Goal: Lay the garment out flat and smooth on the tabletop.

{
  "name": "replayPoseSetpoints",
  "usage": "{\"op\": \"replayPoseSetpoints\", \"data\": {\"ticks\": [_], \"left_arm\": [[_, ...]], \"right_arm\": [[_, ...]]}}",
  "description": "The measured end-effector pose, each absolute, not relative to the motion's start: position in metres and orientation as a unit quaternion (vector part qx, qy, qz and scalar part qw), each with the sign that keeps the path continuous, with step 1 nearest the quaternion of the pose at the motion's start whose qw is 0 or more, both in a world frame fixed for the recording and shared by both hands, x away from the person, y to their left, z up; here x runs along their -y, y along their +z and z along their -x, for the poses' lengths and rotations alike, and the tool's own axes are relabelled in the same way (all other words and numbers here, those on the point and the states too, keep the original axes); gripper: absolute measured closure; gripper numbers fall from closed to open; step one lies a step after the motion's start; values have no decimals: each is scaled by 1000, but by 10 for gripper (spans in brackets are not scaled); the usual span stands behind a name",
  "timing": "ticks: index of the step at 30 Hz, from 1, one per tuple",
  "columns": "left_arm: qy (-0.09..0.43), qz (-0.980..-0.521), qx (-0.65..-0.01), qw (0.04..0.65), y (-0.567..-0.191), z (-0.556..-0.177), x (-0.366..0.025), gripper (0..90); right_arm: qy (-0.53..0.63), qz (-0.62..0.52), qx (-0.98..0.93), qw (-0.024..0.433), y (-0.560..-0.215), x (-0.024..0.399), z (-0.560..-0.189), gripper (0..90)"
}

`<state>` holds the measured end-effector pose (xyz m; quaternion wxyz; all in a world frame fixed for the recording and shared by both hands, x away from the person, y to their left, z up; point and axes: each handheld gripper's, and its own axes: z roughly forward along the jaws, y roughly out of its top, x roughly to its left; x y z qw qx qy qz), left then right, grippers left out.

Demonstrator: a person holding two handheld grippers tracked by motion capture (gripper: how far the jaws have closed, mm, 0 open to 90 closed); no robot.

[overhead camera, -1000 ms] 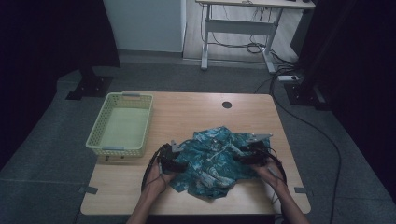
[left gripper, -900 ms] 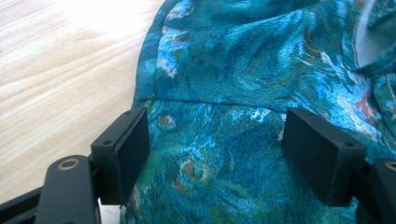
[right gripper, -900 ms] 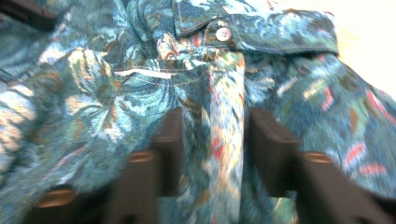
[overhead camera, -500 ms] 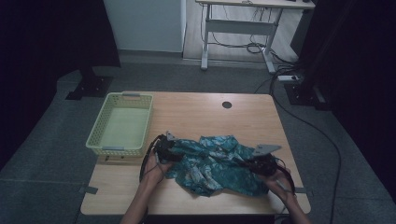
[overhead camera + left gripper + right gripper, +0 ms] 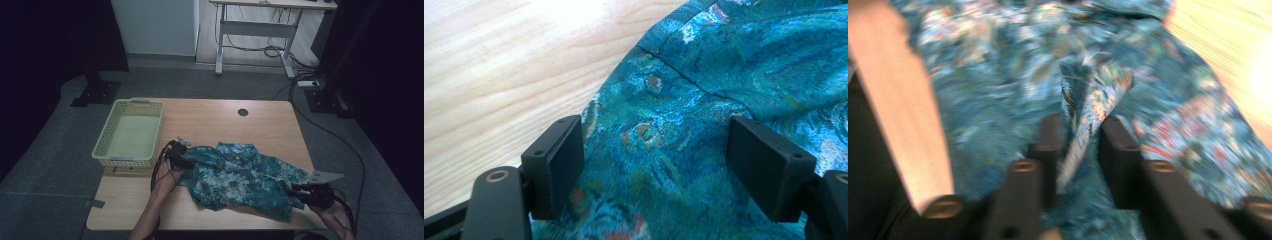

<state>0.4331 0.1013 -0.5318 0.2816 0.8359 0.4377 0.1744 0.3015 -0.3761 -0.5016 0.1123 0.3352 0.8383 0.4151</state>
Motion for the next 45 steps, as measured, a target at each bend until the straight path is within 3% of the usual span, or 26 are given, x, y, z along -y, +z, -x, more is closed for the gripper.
{"op": "replayPoseSetpoints", "data": {"ticks": [6, 13, 16, 37, 42, 45], "left_arm": [[159, -841, -400, 328, -518, -406, -92, 235], [159, -853, -394, 303, -538, -389, -95, 234], [164, -840, -408, 317, -544, -393, -104, 265], [185, -814, -452, 316, -545, -490, -115, 243], [183, -830, -440, 289, -534, -494, -109, 249], [192, -827, -422, 318, -516, -481, -106, 282]], "right_arm": [[422, -419, -794, 127, -513, 380, -330, 355], [353, -452, -805, 151, -550, 363, -356, 263], [332, -454, -807, 179, -551, 359, -361, 254], [361, -472, -777, 208, -558, 360, -461, 270], [353, -487, -774, 197, -550, 363, -474, 302], [374, -477, -771, 197, -537, 367, -469, 302]]}}
